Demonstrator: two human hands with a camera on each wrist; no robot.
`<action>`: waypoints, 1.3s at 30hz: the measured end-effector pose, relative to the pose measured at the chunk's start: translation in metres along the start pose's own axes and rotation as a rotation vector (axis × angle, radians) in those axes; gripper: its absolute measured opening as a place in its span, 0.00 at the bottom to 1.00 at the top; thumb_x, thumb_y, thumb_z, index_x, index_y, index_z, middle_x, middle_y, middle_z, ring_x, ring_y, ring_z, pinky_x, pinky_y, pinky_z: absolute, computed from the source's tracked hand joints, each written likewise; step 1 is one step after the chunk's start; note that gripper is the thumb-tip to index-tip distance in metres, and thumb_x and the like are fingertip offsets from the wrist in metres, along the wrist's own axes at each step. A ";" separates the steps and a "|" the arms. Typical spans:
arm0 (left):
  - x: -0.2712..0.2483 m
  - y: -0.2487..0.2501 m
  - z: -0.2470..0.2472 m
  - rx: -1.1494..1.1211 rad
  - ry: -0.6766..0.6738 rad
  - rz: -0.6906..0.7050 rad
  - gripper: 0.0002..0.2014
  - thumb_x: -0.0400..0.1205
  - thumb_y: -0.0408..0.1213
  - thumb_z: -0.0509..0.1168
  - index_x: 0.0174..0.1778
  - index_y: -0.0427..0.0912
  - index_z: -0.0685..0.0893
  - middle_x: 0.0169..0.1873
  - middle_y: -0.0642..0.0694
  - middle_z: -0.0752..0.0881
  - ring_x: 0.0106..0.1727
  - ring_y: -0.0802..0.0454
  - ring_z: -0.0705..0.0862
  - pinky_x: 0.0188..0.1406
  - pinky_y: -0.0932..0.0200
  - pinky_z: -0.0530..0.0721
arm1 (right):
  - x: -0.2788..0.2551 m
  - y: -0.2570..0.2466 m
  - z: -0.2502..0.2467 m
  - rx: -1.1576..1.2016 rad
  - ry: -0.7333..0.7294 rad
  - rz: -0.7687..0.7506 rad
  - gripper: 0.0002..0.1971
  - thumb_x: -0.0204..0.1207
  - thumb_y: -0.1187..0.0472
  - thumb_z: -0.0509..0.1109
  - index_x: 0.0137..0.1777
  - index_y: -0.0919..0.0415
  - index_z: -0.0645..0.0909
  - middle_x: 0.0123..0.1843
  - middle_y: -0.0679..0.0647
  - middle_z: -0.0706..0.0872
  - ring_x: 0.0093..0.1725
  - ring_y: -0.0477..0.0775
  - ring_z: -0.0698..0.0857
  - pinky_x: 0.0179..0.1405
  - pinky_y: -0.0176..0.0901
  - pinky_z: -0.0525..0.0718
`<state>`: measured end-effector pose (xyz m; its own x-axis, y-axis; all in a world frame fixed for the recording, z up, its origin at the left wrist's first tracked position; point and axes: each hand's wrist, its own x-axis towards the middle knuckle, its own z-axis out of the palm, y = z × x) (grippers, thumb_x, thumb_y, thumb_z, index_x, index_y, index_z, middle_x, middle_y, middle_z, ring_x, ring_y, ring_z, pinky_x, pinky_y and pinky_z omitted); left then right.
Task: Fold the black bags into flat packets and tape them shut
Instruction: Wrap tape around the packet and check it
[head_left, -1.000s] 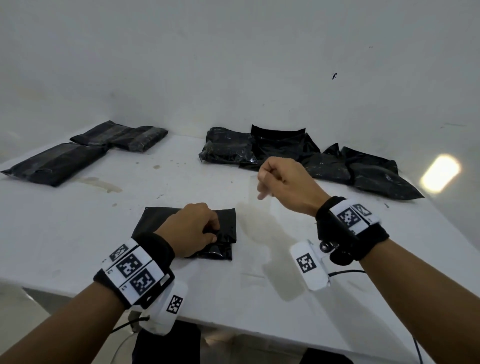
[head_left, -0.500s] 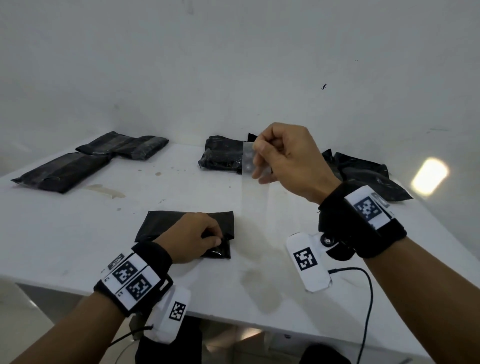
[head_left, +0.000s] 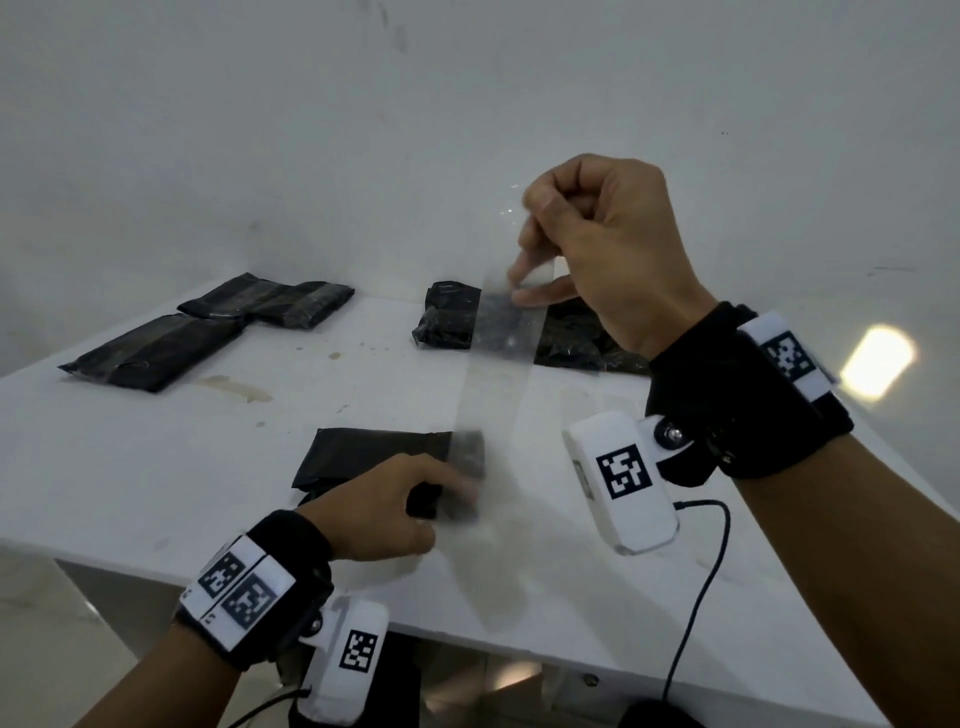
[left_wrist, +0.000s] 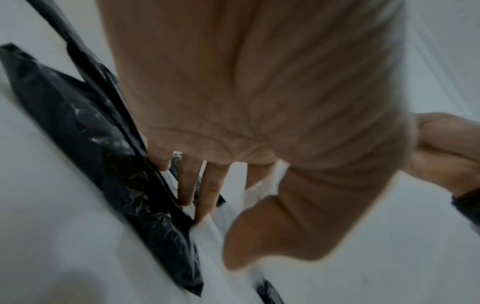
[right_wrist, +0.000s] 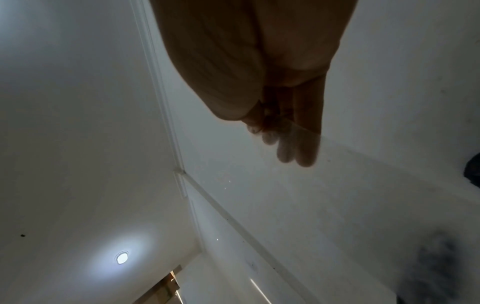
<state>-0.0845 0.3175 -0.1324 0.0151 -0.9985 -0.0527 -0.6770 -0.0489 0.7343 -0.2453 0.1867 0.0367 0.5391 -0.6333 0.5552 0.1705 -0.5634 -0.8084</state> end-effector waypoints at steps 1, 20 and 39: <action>-0.003 0.003 0.000 -0.042 -0.019 -0.002 0.28 0.70 0.23 0.68 0.64 0.53 0.85 0.61 0.61 0.84 0.62 0.70 0.80 0.62 0.72 0.78 | 0.002 0.000 0.002 0.010 0.005 0.019 0.07 0.86 0.67 0.63 0.51 0.71 0.80 0.36 0.63 0.84 0.31 0.59 0.89 0.26 0.54 0.89; -0.030 -0.020 -0.017 -0.628 0.332 -0.051 0.16 0.73 0.42 0.79 0.43 0.31 0.90 0.49 0.39 0.92 0.58 0.40 0.89 0.63 0.49 0.83 | 0.015 0.057 0.009 0.290 0.281 0.429 0.07 0.85 0.69 0.64 0.45 0.65 0.79 0.34 0.58 0.82 0.30 0.56 0.88 0.31 0.48 0.90; -0.078 -0.060 -0.082 -0.629 0.422 -0.255 0.36 0.48 0.58 0.86 0.38 0.29 0.91 0.34 0.33 0.89 0.34 0.41 0.89 0.37 0.55 0.89 | -0.015 0.119 0.031 0.364 0.268 0.728 0.03 0.76 0.76 0.72 0.45 0.72 0.80 0.39 0.63 0.87 0.31 0.57 0.92 0.28 0.42 0.90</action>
<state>0.0152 0.3967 -0.1163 0.4762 -0.8734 -0.1020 -0.0750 -0.1559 0.9849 -0.2073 0.1455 -0.0738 0.4116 -0.9010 -0.1367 0.1365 0.2092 -0.9683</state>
